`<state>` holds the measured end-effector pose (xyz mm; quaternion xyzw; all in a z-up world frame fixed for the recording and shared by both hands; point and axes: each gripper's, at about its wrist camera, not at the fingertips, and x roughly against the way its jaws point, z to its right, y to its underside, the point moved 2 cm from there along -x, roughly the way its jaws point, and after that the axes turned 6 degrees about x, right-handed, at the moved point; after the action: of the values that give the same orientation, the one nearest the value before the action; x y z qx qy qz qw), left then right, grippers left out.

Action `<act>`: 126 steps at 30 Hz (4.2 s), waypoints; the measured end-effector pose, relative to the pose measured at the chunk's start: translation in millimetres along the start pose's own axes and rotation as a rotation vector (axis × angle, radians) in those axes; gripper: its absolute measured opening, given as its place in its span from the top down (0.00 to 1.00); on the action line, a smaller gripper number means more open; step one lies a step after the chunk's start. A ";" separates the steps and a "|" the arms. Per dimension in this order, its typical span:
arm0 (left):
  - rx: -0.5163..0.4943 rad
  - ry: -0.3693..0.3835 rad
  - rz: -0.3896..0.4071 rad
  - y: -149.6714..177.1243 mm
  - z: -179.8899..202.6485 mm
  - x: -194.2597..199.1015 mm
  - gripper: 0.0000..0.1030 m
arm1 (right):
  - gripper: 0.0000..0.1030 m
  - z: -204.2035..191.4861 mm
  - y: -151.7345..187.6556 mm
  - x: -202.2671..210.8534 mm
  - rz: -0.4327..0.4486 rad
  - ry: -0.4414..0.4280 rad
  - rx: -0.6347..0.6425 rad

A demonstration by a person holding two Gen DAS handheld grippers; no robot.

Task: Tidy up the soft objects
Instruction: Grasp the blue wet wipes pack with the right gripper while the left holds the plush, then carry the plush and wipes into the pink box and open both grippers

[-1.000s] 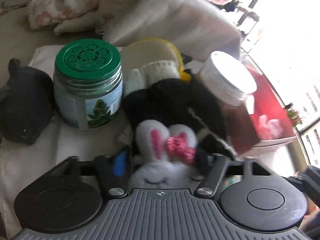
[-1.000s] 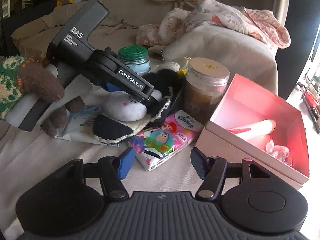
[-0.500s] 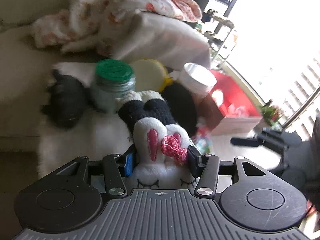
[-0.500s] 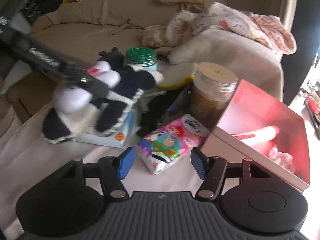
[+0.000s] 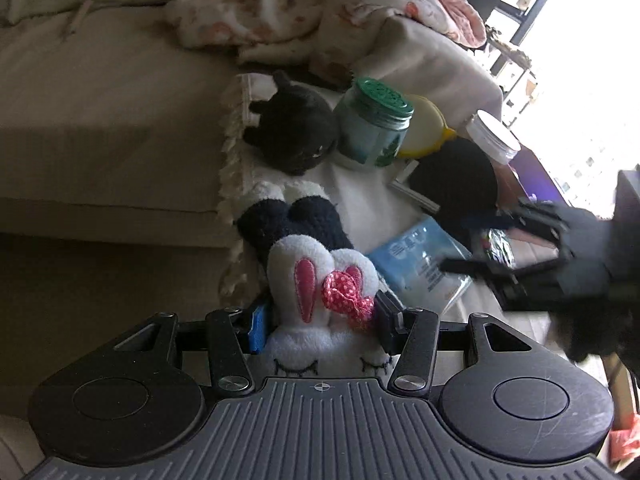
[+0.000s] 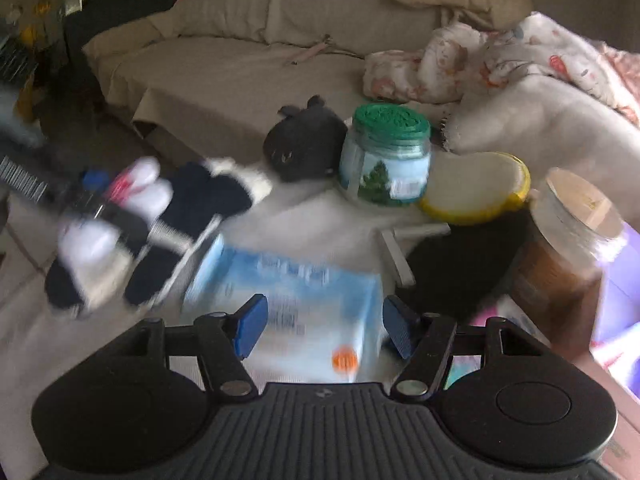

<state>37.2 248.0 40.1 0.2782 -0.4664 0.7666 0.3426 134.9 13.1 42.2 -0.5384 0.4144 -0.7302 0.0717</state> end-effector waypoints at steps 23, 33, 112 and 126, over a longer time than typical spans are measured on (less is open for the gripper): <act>-0.038 0.054 0.011 11.7 0.3 -12.1 0.45 | 0.31 -10.6 25.8 30.5 -0.166 -0.079 0.034; -0.045 -0.003 -0.020 13.4 4.1 -17.1 0.44 | 0.23 -52.1 18.2 -1.5 -0.150 -0.193 -0.009; -0.240 0.170 -0.152 -151.9 365.2 -201.4 0.45 | 0.27 283.6 134.4 195.4 0.203 0.568 -0.515; -0.241 0.177 -0.165 -148.3 360.7 -205.9 0.45 | 0.27 281.7 135.5 182.0 0.189 0.574 -0.535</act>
<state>317.8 -84.4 112.1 0.2038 -0.4986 0.6957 0.4752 252.2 -323.4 103.7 -0.2719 0.6408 -0.7074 -0.1225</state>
